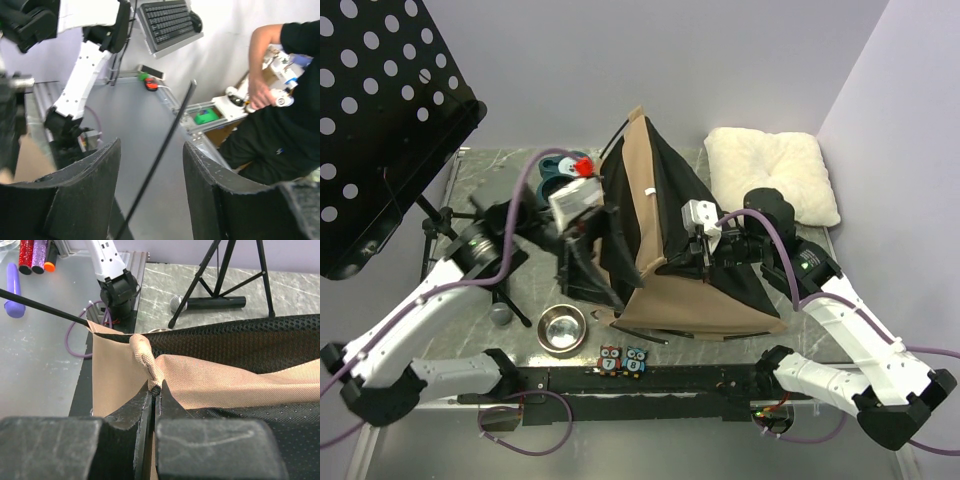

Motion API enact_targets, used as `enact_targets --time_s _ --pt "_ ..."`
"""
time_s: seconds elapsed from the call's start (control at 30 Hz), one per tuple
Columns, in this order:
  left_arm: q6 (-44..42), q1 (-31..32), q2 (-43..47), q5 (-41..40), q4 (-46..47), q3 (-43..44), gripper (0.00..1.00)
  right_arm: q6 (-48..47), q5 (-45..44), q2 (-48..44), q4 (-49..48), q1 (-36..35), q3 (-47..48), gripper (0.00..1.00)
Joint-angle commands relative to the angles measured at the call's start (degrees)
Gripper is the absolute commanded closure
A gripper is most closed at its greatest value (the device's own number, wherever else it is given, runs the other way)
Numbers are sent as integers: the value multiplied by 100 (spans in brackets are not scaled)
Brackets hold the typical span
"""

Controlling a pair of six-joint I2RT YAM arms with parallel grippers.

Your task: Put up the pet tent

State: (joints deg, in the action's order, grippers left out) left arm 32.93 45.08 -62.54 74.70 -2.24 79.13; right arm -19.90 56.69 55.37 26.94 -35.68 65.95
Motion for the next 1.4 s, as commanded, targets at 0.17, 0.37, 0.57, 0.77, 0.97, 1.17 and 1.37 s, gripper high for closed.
enact_targets --time_s 0.17,0.37,0.57,0.77,0.97,1.17,1.37 --pt "-392 1353 -250 -412 -444 393 48 92 0 -9 -242 35 172 100" --pt "-401 1600 -232 -534 -461 252 57 56 -17 17 -233 35 190 100" --pt "-454 1627 -329 -825 -471 278 57 39 -35 -18 -259 35 120 100" --pt "-744 1662 -443 -1001 -681 401 58 39 -8 -27 -242 35 163 100" --pt "-779 1811 -575 -1027 -717 507 61 39 -8 -35 -285 44 128 100" --pt "-543 1733 -549 -729 -699 376 99 39 -8 -97 -268 35 154 100" --pt "1160 548 -180 -106 476 -924 99 109 44 -194 -399 35 225 100"
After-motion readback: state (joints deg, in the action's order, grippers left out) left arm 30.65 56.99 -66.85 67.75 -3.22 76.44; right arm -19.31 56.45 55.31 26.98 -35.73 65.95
